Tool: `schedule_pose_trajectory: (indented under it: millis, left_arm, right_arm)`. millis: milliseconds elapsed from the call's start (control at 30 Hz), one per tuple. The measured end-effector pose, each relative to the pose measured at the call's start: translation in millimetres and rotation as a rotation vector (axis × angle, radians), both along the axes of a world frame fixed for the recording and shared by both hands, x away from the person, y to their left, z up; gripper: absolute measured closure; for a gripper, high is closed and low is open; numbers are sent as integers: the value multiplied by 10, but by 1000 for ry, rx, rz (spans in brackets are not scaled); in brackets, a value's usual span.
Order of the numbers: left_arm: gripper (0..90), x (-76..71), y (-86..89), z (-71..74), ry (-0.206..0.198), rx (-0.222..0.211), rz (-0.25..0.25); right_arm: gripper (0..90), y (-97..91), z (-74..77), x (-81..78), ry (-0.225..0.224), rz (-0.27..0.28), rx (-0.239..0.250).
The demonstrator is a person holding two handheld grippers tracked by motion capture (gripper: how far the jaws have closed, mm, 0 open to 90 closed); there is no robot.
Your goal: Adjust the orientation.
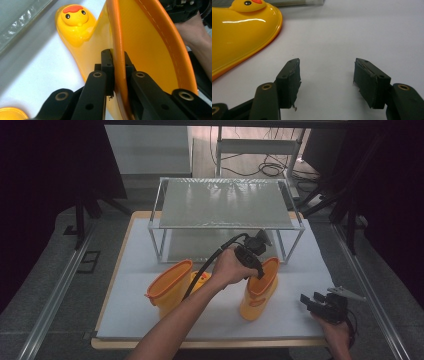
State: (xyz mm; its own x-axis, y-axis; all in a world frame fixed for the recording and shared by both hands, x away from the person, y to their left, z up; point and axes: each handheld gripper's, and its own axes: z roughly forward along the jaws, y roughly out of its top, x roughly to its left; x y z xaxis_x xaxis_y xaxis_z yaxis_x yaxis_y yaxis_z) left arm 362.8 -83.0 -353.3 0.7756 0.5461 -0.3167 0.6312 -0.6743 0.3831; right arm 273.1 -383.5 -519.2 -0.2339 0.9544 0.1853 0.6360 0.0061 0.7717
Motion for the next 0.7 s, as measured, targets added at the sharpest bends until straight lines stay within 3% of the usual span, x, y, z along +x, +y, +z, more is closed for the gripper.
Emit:
schedule_pose_trajectory:
  millis: [100,133,233,433,700]
  left_arm:
    - [868,17,29,20,3,-18,11]
    - [868,46,84,78,17,-62,18]
    - [867,49,152,180,28,-86,10]
    - [866,-46,343,387,24,-94,-3]
    - [864,-189,659,505,1,-74,10]
  right_arm:
    - [374,-1,0,3,-3,-2,1]
    - [373,-1,-1,4,-5,-4,4]
    - [374,-7,-3,3,-5,-8,7]
    - [375,-7,-9,8,-5,-7,5]
    - [376,12,-4,3,2,-3,7]
